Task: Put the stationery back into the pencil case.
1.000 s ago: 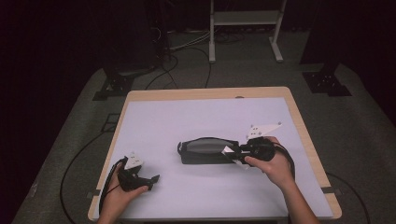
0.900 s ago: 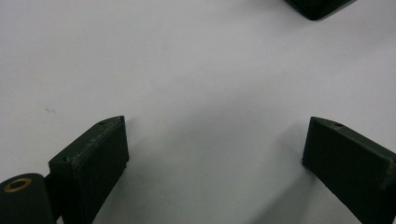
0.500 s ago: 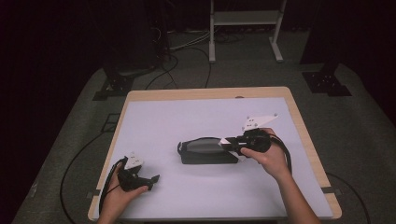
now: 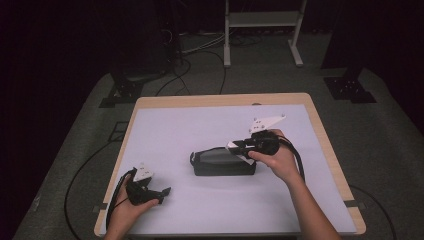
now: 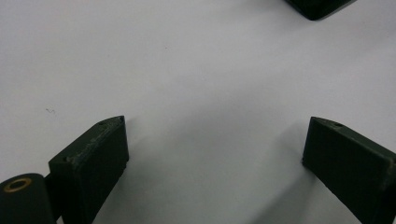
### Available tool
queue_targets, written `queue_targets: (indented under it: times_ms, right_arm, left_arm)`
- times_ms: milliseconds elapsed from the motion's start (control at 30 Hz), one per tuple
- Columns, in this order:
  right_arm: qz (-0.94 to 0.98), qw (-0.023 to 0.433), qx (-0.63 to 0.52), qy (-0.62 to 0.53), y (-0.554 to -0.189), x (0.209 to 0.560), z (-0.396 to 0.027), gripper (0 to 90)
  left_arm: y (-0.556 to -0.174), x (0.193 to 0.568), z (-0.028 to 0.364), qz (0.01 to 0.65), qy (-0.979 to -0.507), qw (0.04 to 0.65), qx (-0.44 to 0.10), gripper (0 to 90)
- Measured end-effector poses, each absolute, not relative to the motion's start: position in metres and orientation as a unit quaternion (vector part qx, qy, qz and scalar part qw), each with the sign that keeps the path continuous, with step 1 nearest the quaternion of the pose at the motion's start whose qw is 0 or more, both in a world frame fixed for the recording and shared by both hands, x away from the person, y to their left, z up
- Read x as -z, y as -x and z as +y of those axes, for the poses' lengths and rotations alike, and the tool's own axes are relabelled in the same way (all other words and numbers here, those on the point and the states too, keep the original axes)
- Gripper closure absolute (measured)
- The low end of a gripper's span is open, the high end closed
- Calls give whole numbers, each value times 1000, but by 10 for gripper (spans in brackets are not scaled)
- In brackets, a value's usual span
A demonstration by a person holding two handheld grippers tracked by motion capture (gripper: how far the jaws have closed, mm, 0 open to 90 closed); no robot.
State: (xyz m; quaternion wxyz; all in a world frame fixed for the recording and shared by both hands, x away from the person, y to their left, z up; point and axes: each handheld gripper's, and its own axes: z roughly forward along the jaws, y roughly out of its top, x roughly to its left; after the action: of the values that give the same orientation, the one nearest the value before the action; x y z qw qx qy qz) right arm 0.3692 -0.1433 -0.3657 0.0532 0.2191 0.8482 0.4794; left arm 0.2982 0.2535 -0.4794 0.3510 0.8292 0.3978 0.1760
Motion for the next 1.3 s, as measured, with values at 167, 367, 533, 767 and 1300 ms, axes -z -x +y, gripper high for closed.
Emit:
queue_targets:
  times_ms: [167,367,533,767,1300]
  right_arm:
    - [854,56,-473,-210,-377,369,-136,707]
    - [859,53,-468,-201,-385,374,-127,707]
    - [864,57,-460,-196,-391,380,-121,707]
    - [874,58,-445,-184,-396,386,-112,707]
    - [896,53,-411,-161,-398,400,-97,705]
  left_arm:
    - [-298,479,254,397,-829,351,-177,62]
    - [-298,479,254,397,-830,351,-177,62]
    - [-298,479,254,396,-830,350,-177,62]
    - [-298,479,254,397,-829,351,-177,62]
    - [-298,479,254,397,-829,351,-177,62]
